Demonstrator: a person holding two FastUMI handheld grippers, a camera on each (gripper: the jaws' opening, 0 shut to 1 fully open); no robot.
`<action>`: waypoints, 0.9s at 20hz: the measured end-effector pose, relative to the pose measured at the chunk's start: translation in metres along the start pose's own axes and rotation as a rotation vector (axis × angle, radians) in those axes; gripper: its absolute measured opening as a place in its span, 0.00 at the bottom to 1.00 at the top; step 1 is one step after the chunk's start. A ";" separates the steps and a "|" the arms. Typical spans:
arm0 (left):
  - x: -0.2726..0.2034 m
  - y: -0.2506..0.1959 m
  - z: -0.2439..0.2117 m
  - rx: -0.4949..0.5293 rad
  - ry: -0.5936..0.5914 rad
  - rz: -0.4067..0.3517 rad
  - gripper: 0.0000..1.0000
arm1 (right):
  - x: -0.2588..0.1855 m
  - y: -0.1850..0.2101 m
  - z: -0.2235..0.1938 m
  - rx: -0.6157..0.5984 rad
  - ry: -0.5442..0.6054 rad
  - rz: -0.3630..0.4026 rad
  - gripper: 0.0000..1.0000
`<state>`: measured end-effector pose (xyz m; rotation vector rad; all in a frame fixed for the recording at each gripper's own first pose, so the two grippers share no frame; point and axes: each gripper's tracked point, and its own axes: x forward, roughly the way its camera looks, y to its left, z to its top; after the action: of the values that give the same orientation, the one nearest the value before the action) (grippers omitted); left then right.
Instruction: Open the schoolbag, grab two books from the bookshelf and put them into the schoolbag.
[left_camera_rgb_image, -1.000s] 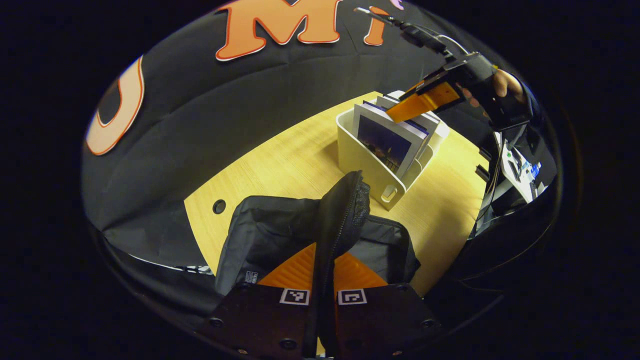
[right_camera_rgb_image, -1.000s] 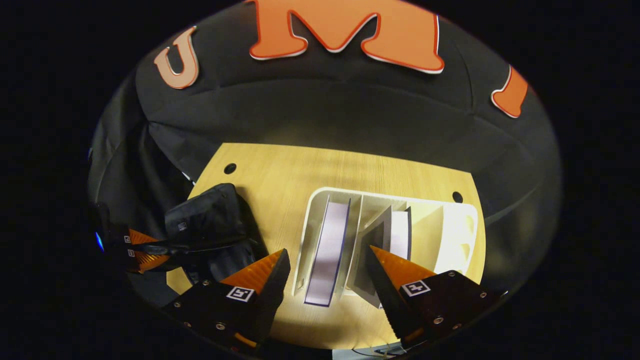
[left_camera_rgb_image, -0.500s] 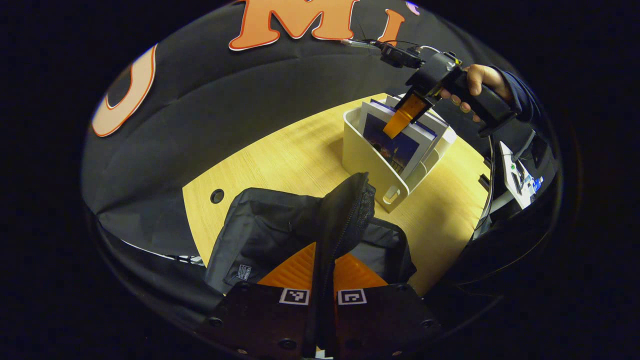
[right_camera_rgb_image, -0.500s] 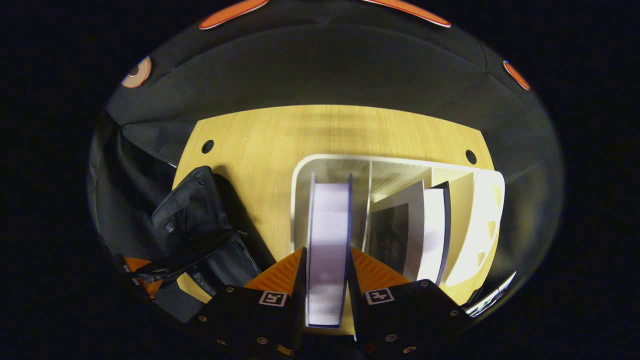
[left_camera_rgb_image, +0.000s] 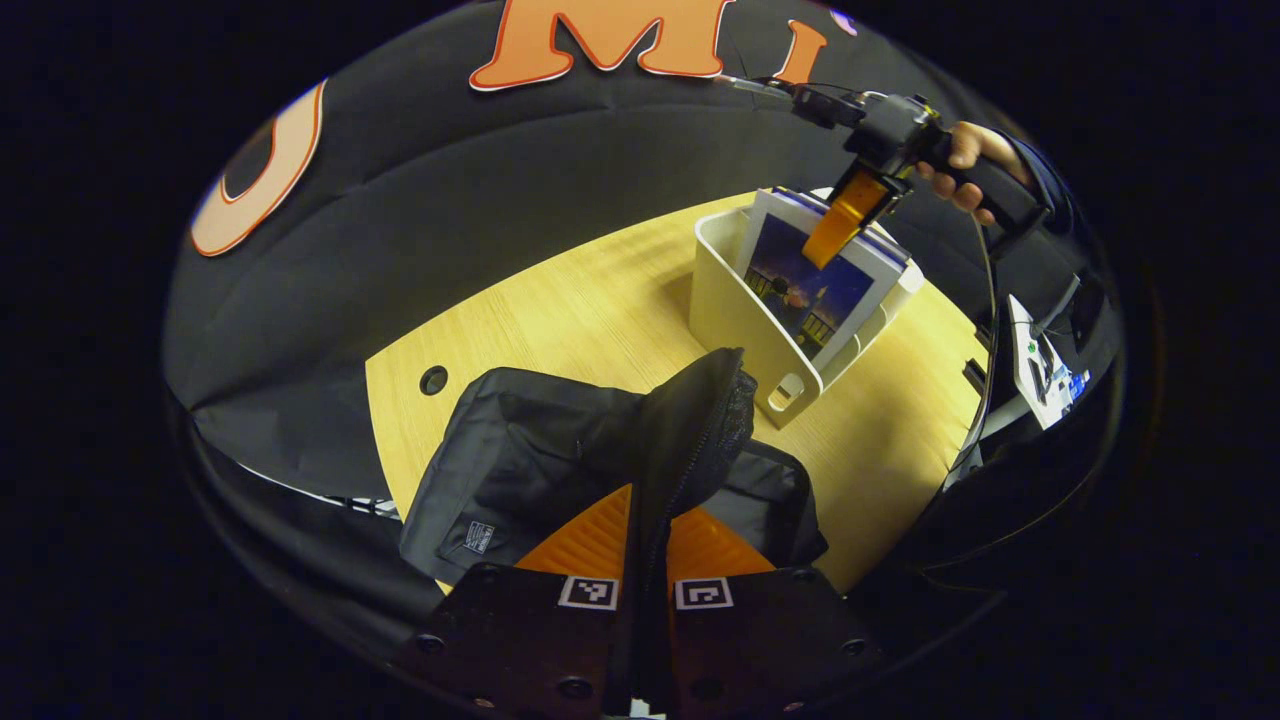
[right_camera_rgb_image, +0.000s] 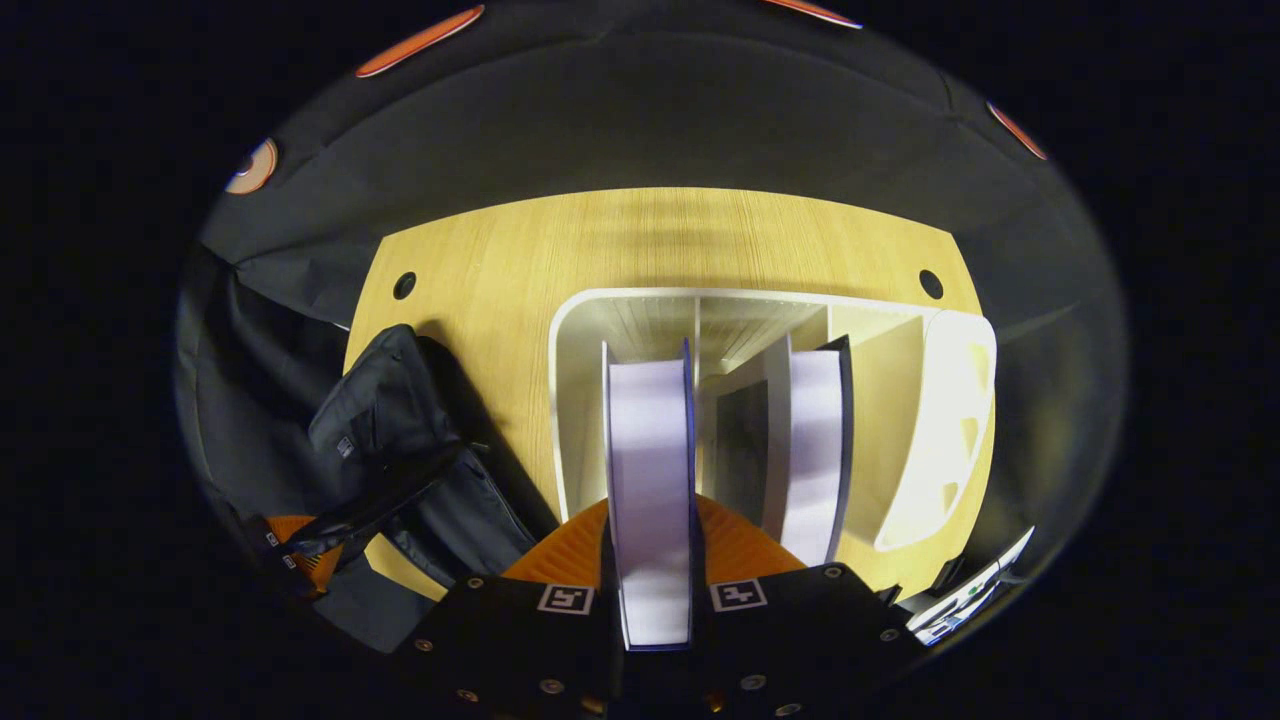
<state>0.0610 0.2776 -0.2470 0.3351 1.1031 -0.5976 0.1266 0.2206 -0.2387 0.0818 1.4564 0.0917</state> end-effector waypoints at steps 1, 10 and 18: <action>0.000 0.001 0.000 0.002 0.005 0.005 0.07 | -0.008 0.001 0.002 0.009 -0.016 0.018 0.19; -0.006 0.015 0.000 -0.030 0.063 0.125 0.07 | -0.092 -0.012 -0.008 0.060 -0.249 0.233 0.27; -0.006 0.002 0.003 -0.050 0.070 0.146 0.07 | -0.133 -0.050 -0.033 0.246 -0.383 0.387 0.27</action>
<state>0.0626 0.2791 -0.2400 0.3917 1.1477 -0.4303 0.0797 0.1559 -0.1164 0.5539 1.0487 0.2002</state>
